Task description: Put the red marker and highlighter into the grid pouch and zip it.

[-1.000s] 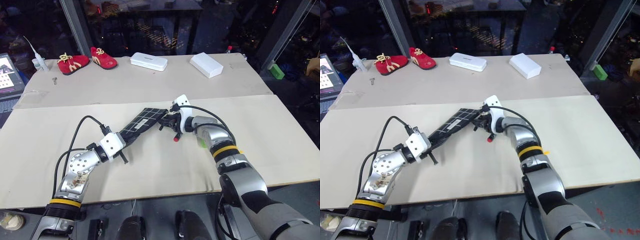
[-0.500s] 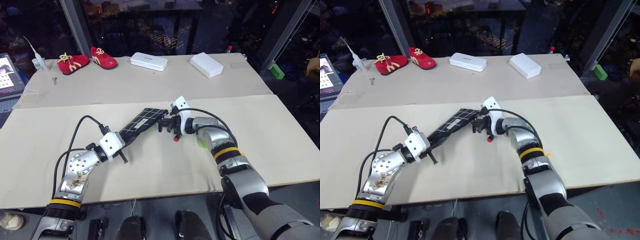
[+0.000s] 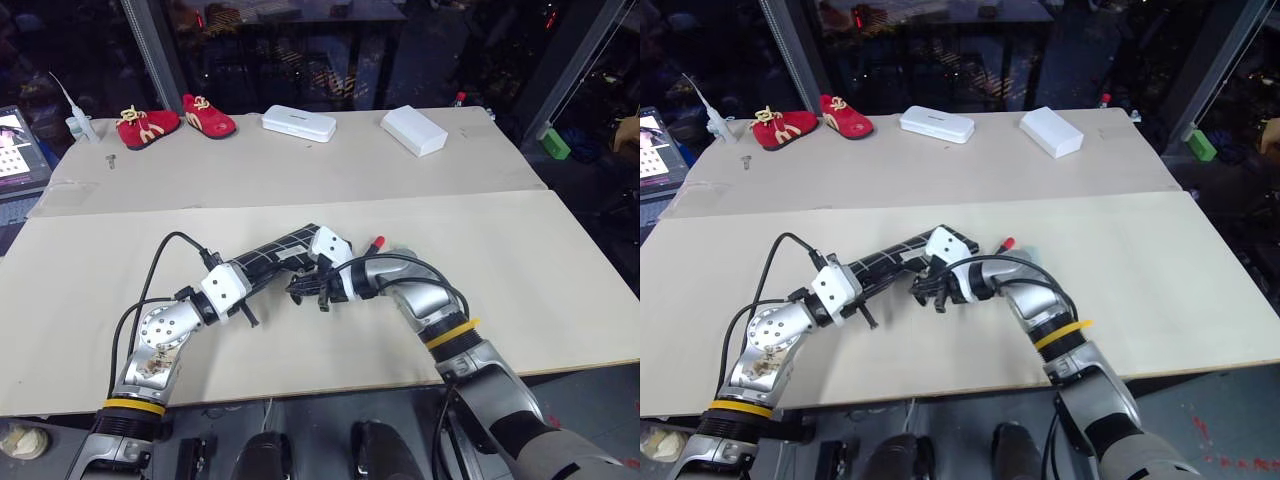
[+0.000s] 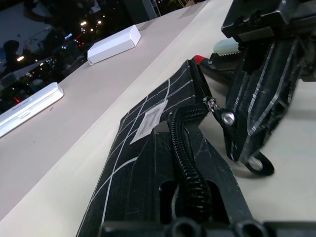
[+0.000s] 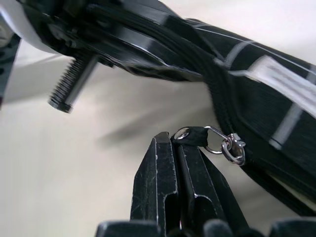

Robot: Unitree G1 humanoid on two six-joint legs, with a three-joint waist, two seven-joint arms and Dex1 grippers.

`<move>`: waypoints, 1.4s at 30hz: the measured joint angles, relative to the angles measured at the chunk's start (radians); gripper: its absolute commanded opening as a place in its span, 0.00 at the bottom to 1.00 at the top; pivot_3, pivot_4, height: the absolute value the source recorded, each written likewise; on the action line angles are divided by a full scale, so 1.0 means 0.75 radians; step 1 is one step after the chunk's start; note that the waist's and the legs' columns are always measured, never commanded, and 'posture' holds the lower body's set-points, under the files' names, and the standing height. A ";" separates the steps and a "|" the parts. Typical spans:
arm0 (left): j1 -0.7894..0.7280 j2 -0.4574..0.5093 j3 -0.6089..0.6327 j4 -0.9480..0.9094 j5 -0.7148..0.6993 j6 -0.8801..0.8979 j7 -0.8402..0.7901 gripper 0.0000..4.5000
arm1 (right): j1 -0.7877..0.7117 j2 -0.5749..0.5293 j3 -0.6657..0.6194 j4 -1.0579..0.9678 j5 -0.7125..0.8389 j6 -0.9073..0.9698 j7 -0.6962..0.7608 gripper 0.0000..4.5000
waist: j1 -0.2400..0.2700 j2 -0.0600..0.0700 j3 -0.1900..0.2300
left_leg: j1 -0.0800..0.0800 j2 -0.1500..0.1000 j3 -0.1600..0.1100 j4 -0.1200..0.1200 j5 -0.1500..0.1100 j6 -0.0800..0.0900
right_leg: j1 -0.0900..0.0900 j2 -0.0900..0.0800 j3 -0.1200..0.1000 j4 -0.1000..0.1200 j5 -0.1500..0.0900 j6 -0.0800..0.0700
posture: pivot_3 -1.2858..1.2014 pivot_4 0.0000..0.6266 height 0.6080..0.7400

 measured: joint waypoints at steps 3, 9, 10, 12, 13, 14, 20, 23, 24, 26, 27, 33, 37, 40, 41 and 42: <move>0.000 0.000 0.010 0.001 0.000 0.002 0.000 0.00 | 0.003 0.052 0.002 0.002 -0.003 0.028 -0.056 0.01 | 0.001 0.000 0.000 | 0.000 0.000 0.000 0.000 0.000 0.000 | 0.000 0.000 0.000 0.000 0.000 0.000 | 0.52 0.24 1.00; 0.000 0.001 0.036 0.007 0.000 0.004 -0.001 0.00 | -0.004 0.121 -0.020 0.042 -0.001 0.044 -0.135 0.01 | 0.002 0.000 0.000 | 0.000 0.000 0.001 0.000 0.000 0.000 | 0.000 0.000 0.000 0.000 0.000 0.000 | 0.52 0.24 1.00; 0.000 -0.001 0.041 0.007 0.000 0.004 -0.001 0.00 | -0.011 0.126 -0.025 0.051 0.001 0.045 -0.140 0.01 | 0.002 0.000 0.000 | 0.000 0.000 0.000 0.000 0.000 0.000 | 0.000 0.000 0.000 0.000 0.000 0.000 | 0.52 0.24 1.00; -0.001 -0.004 0.044 0.007 0.000 0.004 -0.001 0.00 | -0.018 0.130 -0.037 0.056 0.003 0.045 -0.144 0.01 | 0.002 0.000 0.000 | 0.000 0.000 0.000 0.000 0.000 0.000 | 0.000 0.000 0.000 0.000 0.000 0.000 | 0.52 0.24 1.00; -0.002 -0.005 0.044 0.007 0.000 0.004 -0.001 0.00 | -0.020 0.130 -0.046 0.056 0.005 0.045 -0.144 0.01 | 0.002 0.000 0.000 | 0.000 0.000 0.001 0.000 0.000 0.000 | 0.000 0.000 0.000 0.000 0.000 0.000 | 0.52 0.24 1.00; -0.003 -0.006 0.045 0.007 0.000 0.004 -0.002 0.00 | -0.021 0.130 -0.058 0.058 0.007 0.045 -0.146 0.01 | 0.002 0.000 0.000 | 0.000 0.000 0.001 0.000 0.000 0.000 | 0.000 0.000 0.000 0.000 0.000 0.000 | 0.52 0.24 1.00; -0.023 -0.024 0.029 0.004 -0.003 0.002 -0.017 0.00 | -0.037 0.109 -0.098 0.053 0.073 0.060 -0.105 0.42 | 0.002 0.000 0.000 | 0.000 0.000 0.001 0.000 0.000 0.000 | 0.000 0.000 0.000 0.000 0.000 0.000 | 0.52 0.24 1.00; -0.028 -0.027 0.023 0.000 -0.003 0.001 -0.026 0.00 | 0.009 0.011 -0.095 -0.095 0.134 0.107 -0.021 0.65 | 0.002 0.000 0.000 | -0.001 0.000 -0.001 0.000 0.000 0.000 | 0.000 0.000 -0.001 0.000 0.000 0.000 | 0.52 0.24 1.00; -0.027 -0.026 0.021 0.000 -0.003 0.001 -0.030 0.00 | 0.026 -0.019 -0.096 -0.144 0.156 0.128 0.004 0.73 | 0.004 0.000 0.000 | -0.001 0.000 -0.001 0.000 0.000 0.001 | 0.000 -0.001 -0.001 0.000 0.000 0.000 | 0.52 0.24 1.00; -0.028 -0.028 0.015 0.000 -0.002 0.001 -0.033 0.00 | 0.079 -0.094 -0.105 -0.257 0.212 0.207 0.049 0.80 | 0.009 0.000 0.000 | -0.002 -0.001 -0.001 0.000 0.000 0.001 | 0.000 -0.001 -0.001 -0.002 0.000 0.000 | 0.52 0.24 1.00; -0.025 -0.029 0.012 -0.005 -0.002 0.001 -0.035 0.00 | 0.146 -0.174 -0.118 -0.379 0.281 0.296 0.086 0.80 | 0.021 0.000 0.000 | -0.002 -0.001 -0.002 0.000 -0.001 0.001 | 0.000 -0.001 -0.001 -0.002 0.000 0.000 | 0.52 0.24 1.00; -0.014 -0.022 0.016 -0.010 -0.003 0.001 -0.036 0.00 | 0.369 -0.472 -0.225 -0.713 0.445 0.462 0.144 0.80 | 0.037 -0.001 0.000 | -0.001 -0.001 -0.002 0.001 -0.001 0.001 | 0.001 -0.001 0.000 -0.003 0.000 0.000 | 0.52 0.24 1.00; -0.009 -0.026 0.014 -0.015 -0.004 0.001 -0.036 0.00 | 0.419 -0.573 -0.362 -0.743 0.403 0.458 -0.027 0.80 | 0.032 -0.001 0.000 | 0.003 -0.001 -0.001 0.001 -0.001 0.001 | 0.004 0.000 0.002 -0.002 0.000 0.000 | 0.52 0.24 1.00; 0.014 -0.027 0.014 -0.016 -0.006 -0.001 -0.038 0.00 | 0.401 -0.579 -0.524 -0.640 0.308 0.464 -0.293 0.80 | 0.035 -0.002 0.000 | 0.003 -0.002 0.000 0.001 -0.001 0.001 | 0.004 0.000 0.002 -0.003 0.000 0.000 | 0.52 0.24 1.00; 0.018 -0.027 0.014 -0.015 -0.006 -0.003 -0.041 0.00 | 0.401 -0.571 -0.554 -0.613 0.278 0.466 -0.375 0.80 | 0.036 -0.002 0.000 | 0.003 -0.001 0.001 0.001 -0.001 0.001 | 0.004 0.000 0.002 -0.003 0.000 0.000 | 0.52 0.24 1.00; 0.018 -0.027 0.014 -0.014 -0.006 -0.004 -0.044 0.00 | 0.403 -0.556 -0.573 -0.596 0.249 0.471 -0.446 0.80 | 0.036 -0.002 0.000 | 0.003 -0.001 0.002 0.001 -0.001 0.001 | 0.003 0.001 0.001 -0.003 -0.001 0.000 | 0.52 0.24 1.00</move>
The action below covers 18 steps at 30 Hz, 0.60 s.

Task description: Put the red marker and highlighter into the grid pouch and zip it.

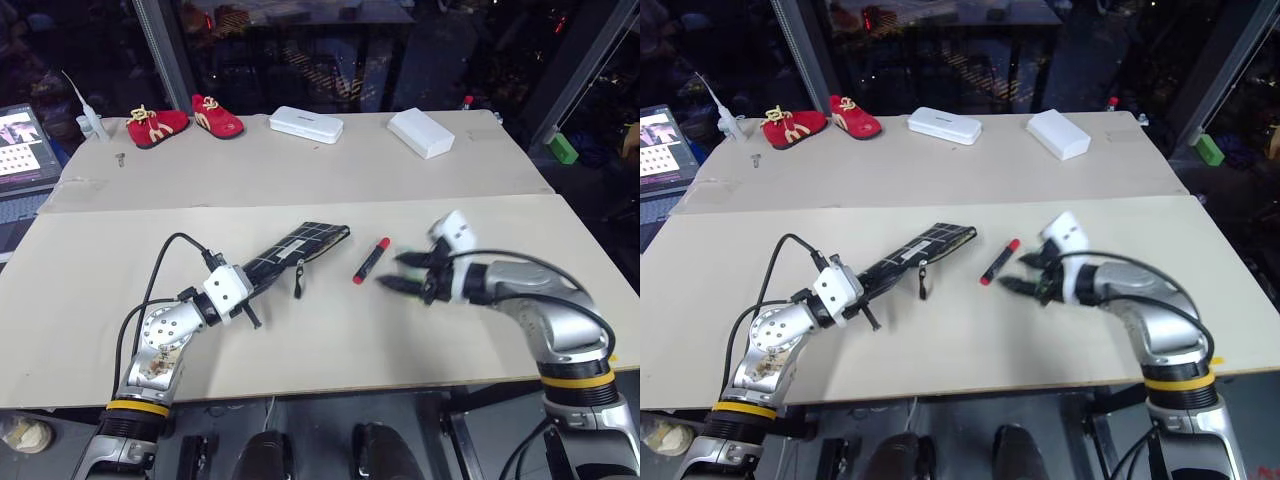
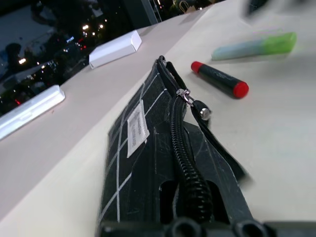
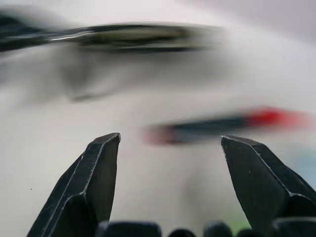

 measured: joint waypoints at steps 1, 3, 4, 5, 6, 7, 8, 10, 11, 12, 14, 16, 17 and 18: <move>0.000 0.000 0.000 0.000 0.000 -0.001 -0.002 0.00 | 0.006 0.014 -0.008 0.008 -0.015 0.006 -0.048 0.80 | 0.000 0.000 0.000 | -0.001 0.000 0.000 0.000 0.000 0.000 | -0.001 0.000 0.000 0.000 0.000 0.000 | 0.52 0.24 1.00; -0.001 -0.006 0.000 0.002 0.000 -0.003 -0.003 0.00 | 0.045 0.044 -0.010 0.004 -0.034 0.023 -0.123 0.80 | 0.000 0.000 0.000 | -0.001 0.000 0.000 -0.001 0.000 0.000 | -0.001 0.000 0.000 0.000 0.000 0.000 | 0.52 0.24 1.00; -0.001 -0.008 0.000 0.005 0.000 -0.004 -0.004 0.00 | 0.068 0.063 -0.010 0.003 -0.039 0.036 -0.151 0.80 | 0.000 0.000 0.000 | -0.001 0.000 0.000 -0.001 0.000 0.000 | -0.001 0.000 0.000 0.000 0.000 0.000 | 0.52 0.24 1.00; -0.002 -0.009 0.000 0.012 -0.001 -0.004 -0.006 0.00 | 0.093 0.088 -0.008 0.000 -0.042 0.045 -0.187 0.80 | -0.001 0.000 0.000 | -0.001 0.000 0.000 -0.001 0.000 0.000 | -0.001 0.000 0.000 0.000 0.000 0.000 | 0.52 0.24 1.00; -0.004 -0.012 0.000 0.018 -0.002 -0.005 -0.011 0.00 | 0.113 0.119 -0.005 -0.002 -0.043 0.055 -0.219 0.80 | -0.001 0.000 0.000 | -0.001 0.000 0.000 0.000 0.000 0.000 | -0.001 0.000 0.001 0.000 0.000 0.000 | 0.52 0.24 1.00; -0.005 -0.014 -0.001 0.021 -0.002 -0.005 -0.013 0.00 | 0.119 0.135 -0.002 -0.002 -0.043 0.062 -0.236 0.80 | -0.002 0.000 0.000 | -0.001 0.000 -0.001 0.000 0.000 0.000 | -0.001 0.000 0.001 0.000 0.000 0.000 | 0.52 0.24 1.00; -0.009 -0.019 -0.001 0.025 -0.002 -0.005 -0.016 0.00 | 0.122 0.159 0.008 -0.002 -0.043 0.070 -0.257 0.80 | -0.004 0.000 0.000 | 0.000 0.000 -0.001 0.000 0.000 0.000 | -0.001 0.000 0.002 0.000 0.000 0.000 | 0.52 0.24 1.00; -0.016 -0.024 -0.004 0.028 -0.002 -0.008 -0.020 0.00 | 0.118 0.175 0.023 0.000 -0.047 0.070 -0.286 0.80 | -0.003 0.000 0.000 | 0.000 0.000 -0.002 0.000 0.000 0.000 | 0.000 0.000 0.002 0.000 0.000 0.000 | 0.52 0.24 1.00; -0.020 -0.025 -0.004 0.032 -0.002 -0.009 -0.023 0.00 | 0.113 0.179 0.032 0.007 -0.055 0.068 -0.300 0.80 | -0.003 0.000 0.000 | 0.000 0.000 -0.002 0.000 0.000 0.000 | 0.000 0.000 0.002 0.000 0.000 0.000 | 0.52 0.24 1.00; -0.021 -0.026 -0.004 0.036 -0.002 -0.010 -0.026 0.00 | 0.111 0.178 0.044 0.018 -0.068 0.060 -0.308 0.80 | -0.003 0.000 0.000 | 0.000 0.000 -0.002 0.000 0.000 0.000 | 0.000 0.000 0.002 0.000 0.000 0.000 | 0.52 0.24 1.00; -0.022 -0.028 -0.004 0.048 -0.002 -0.014 -0.031 0.00 | 0.111 0.176 0.072 0.044 -0.100 0.022 -0.325 0.80 | -0.003 0.000 0.000 | 0.000 0.000 -0.002 0.000 0.000 0.001 | 0.000 0.000 0.002 -0.001 0.000 0.001 | 0.52 0.24 1.00; -0.026 -0.029 -0.004 0.055 -0.002 -0.019 -0.032 0.00 | 0.111 0.174 0.091 0.055 -0.114 -0.003 -0.328 0.80 | -0.004 0.000 0.000 | 0.001 0.000 -0.002 0.000 0.000 0.001 | 0.001 0.000 0.002 -0.001 0.000 0.000 | 0.52 0.24 1.00; -0.026 -0.029 -0.004 0.057 -0.002 -0.026 -0.033 0.00 | 0.111 0.174 0.095 0.060 -0.117 -0.013 -0.329 0.80 | -0.005 0.000 0.000 | 0.001 0.000 -0.001 0.000 0.000 0.001 | 0.002 0.000 0.002 -0.001 0.000 0.000 | 0.52 0.24 1.00; -0.027 -0.029 -0.004 0.057 -0.002 -0.029 -0.033 0.00 | 0.111 0.175 0.096 0.065 -0.117 -0.017 -0.329 0.75 | -0.005 0.000 0.000 | 0.003 0.000 -0.002 0.000 0.000 0.001 | 0.004 0.000 0.002 -0.001 0.000 0.000 | 0.52 0.24 1.00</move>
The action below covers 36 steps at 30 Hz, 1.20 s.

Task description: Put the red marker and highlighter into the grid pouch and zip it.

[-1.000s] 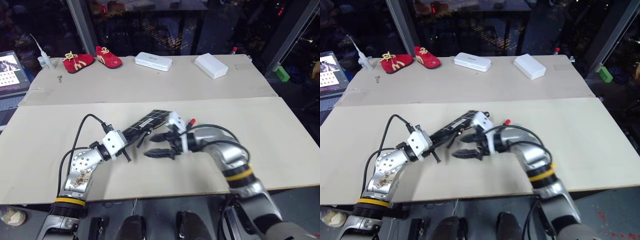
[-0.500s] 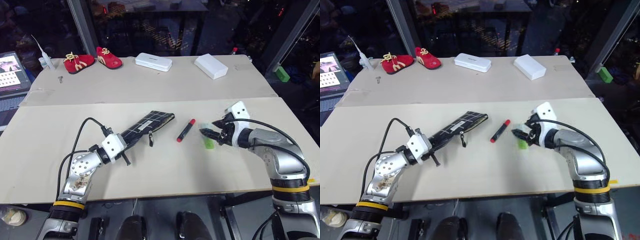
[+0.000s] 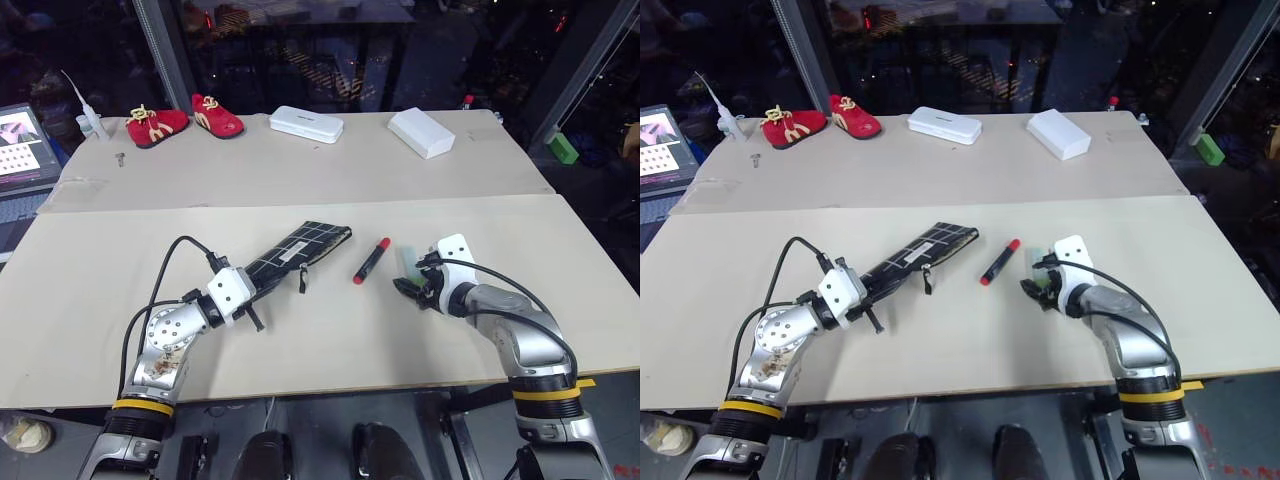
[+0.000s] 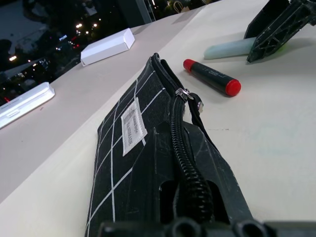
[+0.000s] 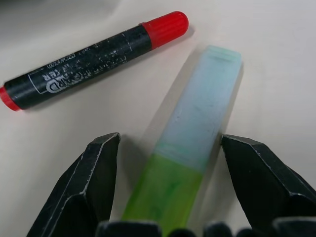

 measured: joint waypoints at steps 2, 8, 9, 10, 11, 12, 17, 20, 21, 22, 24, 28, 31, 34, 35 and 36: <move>0.000 0.000 0.000 0.000 0.000 -0.004 0.000 0.00 | 0.000 0.004 0.002 0.007 -0.002 -0.009 -0.005 0.65 | 0.000 0.000 0.000 | 0.002 0.000 0.000 0.000 0.000 0.000 | 0.002 0.000 0.000 0.000 0.000 0.000 | 0.52 0.24 1.00; 0.000 0.000 0.007 0.000 -0.013 -0.007 -0.005 0.00 | 0.005 0.006 0.000 0.038 -0.031 -0.070 -0.034 0.24 | -0.003 0.000 0.000 | 0.002 0.000 0.000 0.000 0.000 0.000 | 0.002 0.000 0.000 0.000 0.000 0.000 | 0.52 0.24 1.00; 0.000 0.001 0.010 -0.004 -0.032 -0.008 -0.011 0.00 | 0.004 0.006 0.000 0.046 -0.036 -0.080 -0.038 0.24 | -0.003 0.000 0.000 | 0.002 0.000 0.000 0.000 0.000 0.000 | 0.002 0.000 0.000 0.000 0.000 0.000 | 0.52 0.24 1.00; 0.000 0.001 0.012 -0.014 -0.048 -0.009 -0.017 0.00 | 0.003 0.006 0.001 0.056 -0.038 -0.095 -0.040 0.24 | -0.003 0.000 0.000 | 0.002 0.000 0.000 0.000 0.000 0.000 | 0.002 0.000 0.000 0.000 0.000 0.000 | 0.52 0.24 1.00; 0.000 0.001 0.014 -0.024 -0.052 -0.009 -0.021 0.00 | 0.001 0.006 0.001 0.063 -0.039 -0.101 -0.042 0.24 | -0.004 0.000 0.000 | 0.003 0.000 0.000 0.000 0.000 0.000 | 0.003 0.000 0.000 0.000 0.000 0.000 | 0.52 0.24 1.00; 0.000 0.001 0.016 -0.038 -0.059 -0.009 -0.027 0.00 | -0.006 0.009 0.002 0.078 -0.042 -0.109 -0.053 0.24 | -0.004 0.000 0.000 | 0.004 0.000 0.000 0.000 0.000 0.000 | 0.005 0.000 0.000 -0.001 0.000 0.000 | 0.52 0.24 1.00; 0.000 0.002 0.018 -0.061 -0.094 -0.008 -0.049 0.00 | -0.086 0.056 -0.017 0.172 -0.062 -0.163 -0.129 0.24 | -0.003 0.000 0.000 | 0.006 0.000 -0.001 0.000 0.000 0.000 | 0.007 0.000 0.000 -0.001 -0.001 0.000 | 0.52 0.24 1.00; 0.000 0.002 0.017 -0.063 -0.100 -0.001 -0.060 0.00 | -0.189 0.064 -0.061 0.172 0.002 -0.232 -0.069 0.24 | -0.006 0.000 0.000 | 0.001 0.000 -0.001 0.000 0.000 0.001 | 0.002 0.000 0.001 -0.001 0.000 0.001 | 0.52 0.24 1.00; 0.000 0.002 0.017 -0.064 -0.102 0.001 -0.063 0.00 | -0.233 0.058 -0.073 0.162 0.028 -0.270 -0.030 0.24 | -0.006 0.000 0.000 | 0.001 0.000 -0.001 0.000 0.000 0.001 | 0.002 0.000 0.000 -0.001 0.000 0.001 | 0.52 0.24 1.00; 0.001 0.002 0.017 -0.066 -0.102 0.003 -0.066 0.00 | -0.263 0.047 -0.077 0.146 0.043 -0.306 0.007 0.24 | -0.004 0.000 0.000 | 0.000 0.000 -0.001 0.000 -0.001 0.001 | 0.001 0.000 0.000 -0.001 0.000 0.001 | 0.52 0.24 1.00; 0.001 0.002 0.017 -0.071 -0.103 0.004 -0.069 0.00 | -0.308 0.004 -0.076 0.105 0.075 -0.384 0.103 0.24 | 0.000 0.000 0.000 | 0.000 0.001 -0.001 0.000 -0.001 0.001 | 0.001 0.000 -0.001 -0.001 -0.001 0.001 | 0.52 0.24 1.00; 0.009 0.000 0.017 -0.079 -0.105 0.005 -0.072 0.00 | -0.276 -0.204 0.035 0.036 0.063 -0.567 0.419 0.24 | 0.016 0.000 0.000 | -0.001 0.000 0.000 0.000 -0.002 0.003 | 0.003 -0.001 -0.002 -0.005 -0.001 0.002 | 0.52 0.24 1.00; 0.013 -0.001 0.017 -0.082 -0.105 0.006 -0.073 0.00 | -0.219 -0.346 0.150 0.025 -0.004 -0.689 0.608 0.24 | 0.015 0.000 0.000 | 0.000 -0.001 -0.001 0.000 -0.002 0.003 | 0.005 -0.001 -0.001 -0.007 -0.001 0.002 | 0.52 0.24 1.00; 0.025 -0.003 0.016 -0.088 -0.105 0.006 -0.073 0.00 | -0.214 -0.430 0.222 0.079 -0.098 -0.785 0.694 0.24 | 0.004 0.000 0.001 | 0.002 0.000 -0.001 0.000 -0.002 0.003 | 0.005 0.000 -0.001 -0.007 -0.001 0.002 | 0.52 0.24 1.00; 0.027 -0.003 0.016 -0.089 -0.105 0.006 -0.074 0.00 | -0.214 -0.434 0.222 0.089 -0.108 -0.795 0.703 0.24 | 0.003 0.000 0.001 | 0.002 0.000 -0.001 0.000 -0.002 0.003 | 0.005 0.000 0.000 -0.007 -0.001 0.002 | 0.52 0.24 1.00; 0.029 -0.004 0.016 -0.089 -0.105 0.006 -0.074 0.00 | -0.215 -0.433 0.223 0.095 -0.117 -0.804 0.709 0.24 | 0.000 0.000 0.001 | 0.003 0.000 -0.001 0.000 -0.002 0.003 | 0.005 0.001 0.000 -0.006 -0.001 0.001 | 0.52 0.24 1.00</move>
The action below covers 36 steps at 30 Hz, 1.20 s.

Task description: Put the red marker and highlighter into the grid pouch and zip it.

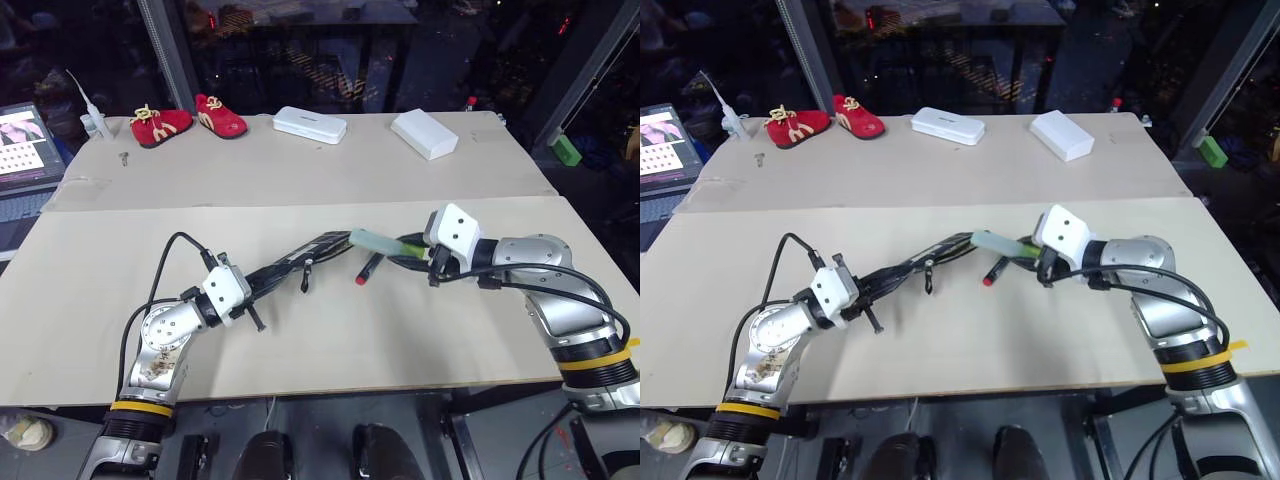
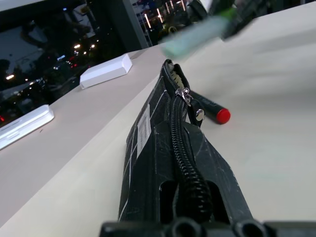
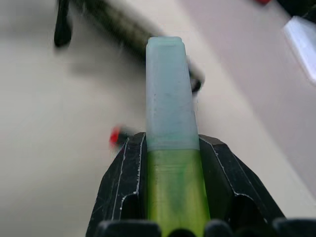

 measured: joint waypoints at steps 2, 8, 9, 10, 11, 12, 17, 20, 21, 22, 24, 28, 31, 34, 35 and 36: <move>0.001 -0.005 -0.002 -0.001 0.000 0.000 0.000 0.00 | -0.004 0.015 0.010 0.008 -0.013 -0.018 0.008 0.24 | -0.001 0.000 0.000 | 0.001 0.000 0.000 0.000 0.000 0.000 | 0.000 0.000 0.000 0.002 0.000 0.000 | 0.52 0.24 1.00; 0.007 -0.014 -0.017 -0.002 0.002 0.000 0.000 0.00 | -0.010 0.065 0.048 0.025 -0.061 -0.058 0.010 0.24 | 0.005 0.000 0.000 | -0.001 -0.001 0.000 0.000 0.000 0.000 | 0.000 -0.001 0.000 0.001 0.000 0.000 | 0.52 0.24 1.00; 0.007 -0.014 -0.018 -0.002 0.004 0.000 0.000 0.00 | -0.012 0.066 0.052 0.029 -0.069 -0.066 0.011 0.24 | 0.006 0.000 0.000 | -0.001 -0.001 0.000 0.000 0.000 0.000 | 0.000 -0.002 0.000 0.001 0.000 0.000 | 0.52 0.24 1.00; 0.007 -0.014 -0.019 -0.002 0.005 -0.001 -0.001 0.00 | -0.023 0.071 0.060 0.044 -0.079 -0.076 0.012 0.24 | 0.006 0.000 0.000 | -0.001 -0.001 0.000 0.000 0.000 0.000 | 0.000 -0.001 0.000 0.001 0.000 0.000 | 0.52 0.24 1.00; 0.007 -0.014 -0.022 -0.001 0.007 -0.001 -0.004 0.00 | -0.033 0.074 0.067 0.051 -0.087 -0.080 0.014 0.24 | 0.006 0.000 0.000 | -0.001 -0.001 0.000 0.000 0.000 0.000 | 0.000 -0.001 0.000 0.001 0.000 0.000 | 0.52 0.24 1.00; 0.007 -0.013 -0.027 -0.001 0.009 -0.002 -0.009 0.00 | -0.047 0.078 0.077 0.059 -0.096 -0.082 0.017 0.24 | 0.006 0.000 0.000 | 0.000 -0.001 0.000 0.000 0.000 0.000 | 0.000 -0.001 0.000 0.001 0.000 0.000 | 0.52 0.24 1.00; 0.006 -0.010 -0.036 0.002 0.014 -0.014 -0.029 0.00 | -0.092 0.112 0.089 0.105 -0.120 -0.084 0.021 0.24 | 0.003 0.000 0.000 | 0.000 0.000 0.000 0.000 0.000 0.000 | 0.000 -0.001 0.000 0.001 0.000 0.000 | 0.52 0.24 1.00; 0.006 -0.003 -0.036 0.003 0.017 -0.030 -0.041 0.00 | -0.118 0.112 0.088 0.124 -0.122 -0.085 0.027 0.24 | 0.004 0.000 0.000 | 0.000 0.000 0.000 0.000 0.000 0.000 | 0.000 -0.001 0.000 0.001 0.000 0.000 | 0.52 0.24 1.00; 0.006 -0.002 -0.036 0.004 0.018 -0.033 -0.042 0.00 | -0.128 0.112 0.090 0.138 -0.131 -0.088 0.027 0.24 | 0.004 0.000 0.000 | 0.000 0.000 0.000 0.000 0.000 0.000 | 0.000 -0.001 0.000 0.001 0.000 0.000 | 0.52 0.24 1.00; 0.007 0.000 -0.036 0.004 0.018 -0.033 -0.044 0.00 | -0.144 0.112 0.098 0.153 -0.150 -0.101 0.027 0.24 | 0.004 0.000 0.000 | 0.000 0.000 0.000 0.000 0.000 0.000 | 0.000 -0.001 0.000 0.001 0.000 0.000 | 0.52 0.24 1.00; 0.007 0.001 -0.036 0.005 0.018 -0.034 -0.051 0.00 | -0.168 0.121 0.131 0.169 -0.199 -0.139 0.024 0.24 | 0.001 0.000 0.000 | 0.000 0.000 0.001 0.000 0.000 0.000 | 0.000 -0.001 0.000 0.002 0.000 0.000 | 0.52 0.24 1.00; 0.006 0.003 -0.041 0.007 0.018 -0.034 -0.064 0.00 | -0.188 0.204 0.262 0.182 -0.306 -0.215 0.024 0.24 | -0.004 0.000 0.000 | 0.000 0.000 0.001 0.000 0.000 -0.001 | -0.001 0.000 0.000 0.003 0.000 0.000 | 0.52 0.24 1.00; 0.005 0.007 -0.045 0.009 0.018 -0.033 -0.076 0.00 | -0.228 0.285 0.354 0.200 -0.388 -0.284 0.016 0.24 | -0.001 0.000 0.000 | 0.000 0.000 0.001 0.001 0.001 -0.001 | -0.001 -0.001 0.000 0.004 0.000 0.000 | 0.52 0.24 1.00; -0.007 0.012 -0.045 0.011 0.018 -0.032 -0.085 0.00 | -0.297 0.358 0.399 0.249 -0.455 -0.348 -0.025 0.24 | 0.000 0.000 0.000 | 0.000 0.000 0.002 0.001 0.001 -0.001 | -0.001 -0.001 -0.001 0.004 0.000 0.000 | 0.52 0.24 1.00; -0.012 0.012 -0.045 0.010 0.017 -0.032 -0.086 0.00 | -0.311 0.378 0.407 0.264 -0.472 -0.369 -0.038 0.24 | 0.002 0.000 0.000 | -0.001 0.000 0.002 0.001 0.001 -0.001 | -0.001 -0.001 -0.001 0.004 0.000 0.000 | 0.52 0.24 1.00; -0.015 0.012 -0.044 0.010 0.017 -0.031 -0.086 0.00 | -0.320 0.398 0.413 0.280 -0.487 -0.394 -0.050 0.24 | 0.004 0.000 0.000 | -0.001 0.000 0.002 0.001 0.001 -0.001 | -0.001 -0.001 -0.001 0.004 0.000 0.000 | 0.52 0.24 1.00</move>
